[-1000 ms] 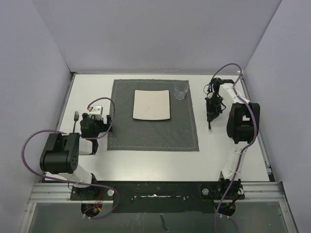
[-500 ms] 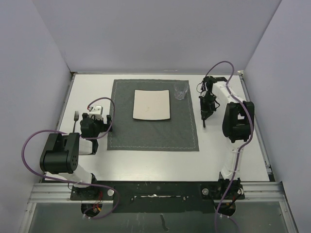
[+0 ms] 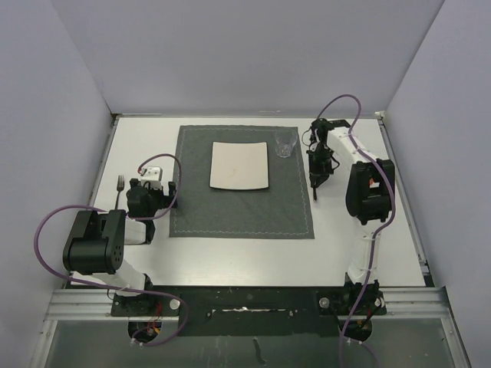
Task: Set the dinner table for one person
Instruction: Place the knife on the napkin.
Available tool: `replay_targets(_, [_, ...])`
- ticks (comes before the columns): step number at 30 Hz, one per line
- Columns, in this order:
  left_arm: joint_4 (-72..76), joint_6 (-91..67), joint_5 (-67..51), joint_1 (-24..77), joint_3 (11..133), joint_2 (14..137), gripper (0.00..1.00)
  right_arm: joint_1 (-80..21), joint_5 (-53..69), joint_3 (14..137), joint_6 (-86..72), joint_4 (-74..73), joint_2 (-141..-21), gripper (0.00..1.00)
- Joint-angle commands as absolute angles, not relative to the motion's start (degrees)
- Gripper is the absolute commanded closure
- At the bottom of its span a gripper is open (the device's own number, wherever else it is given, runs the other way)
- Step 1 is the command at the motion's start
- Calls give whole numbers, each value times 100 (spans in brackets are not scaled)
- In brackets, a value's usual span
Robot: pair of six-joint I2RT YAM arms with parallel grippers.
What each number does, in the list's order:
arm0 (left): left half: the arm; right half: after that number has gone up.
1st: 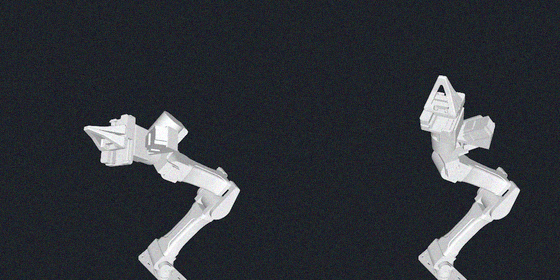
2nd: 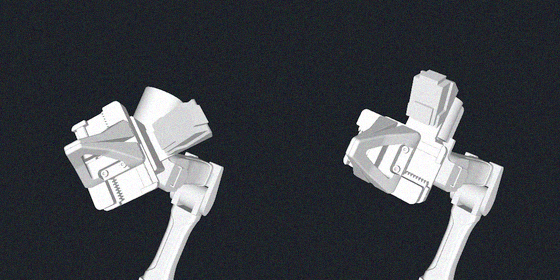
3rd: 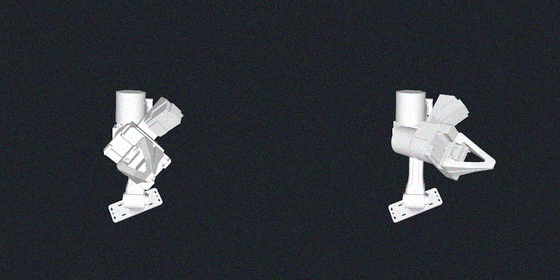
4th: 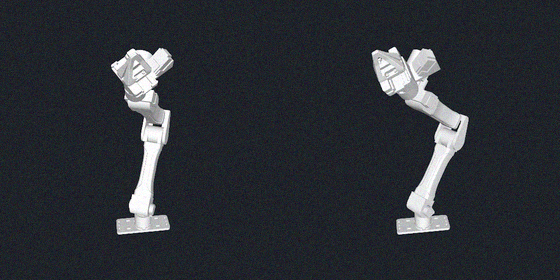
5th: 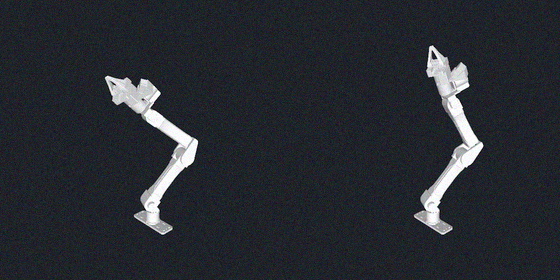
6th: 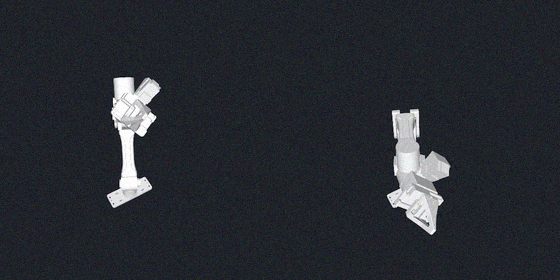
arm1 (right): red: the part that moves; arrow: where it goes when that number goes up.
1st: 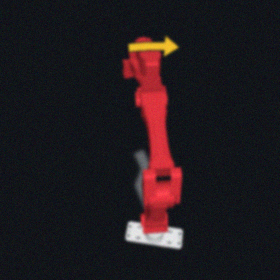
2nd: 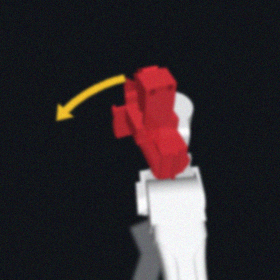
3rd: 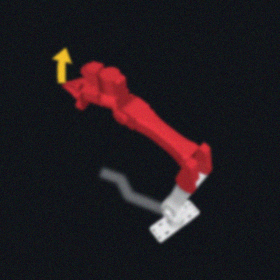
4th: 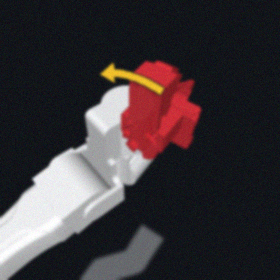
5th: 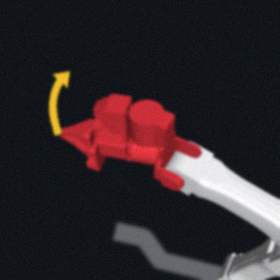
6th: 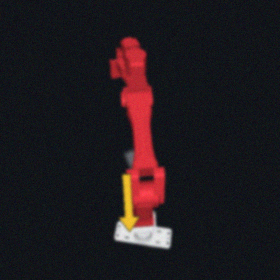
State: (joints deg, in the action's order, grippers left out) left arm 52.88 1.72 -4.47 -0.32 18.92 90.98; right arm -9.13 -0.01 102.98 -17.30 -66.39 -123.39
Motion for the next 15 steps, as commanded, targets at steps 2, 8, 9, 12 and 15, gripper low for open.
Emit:
replay_targets(2, [5511, 114, -417, -44, 2035, 9187, 2, -1046, -79, 10661, -1913, -6776, -12389, 100])
replay_targets(8, [5511, 115, -421, -44, 2039, 9193, 2, -1191, -52, 10835, -1993, -6822, -12508, 100])
replay_targets(9, [5515, 114, -420, -44, 2039, 9193, 2, -1213, -45, 10880, -2007, -6828, -12533, 100])
replay_targets(12, [5515, 117, -421, -48, 2039, 9190, 2, -1292, -36, 10960, -2045, -6838, -12596, 100])
replay_targets(15, [5516, 114, -417, -44, 2039, 9193, 2, -1361, -35, 11031, -2087, -6851, -12644, 100])
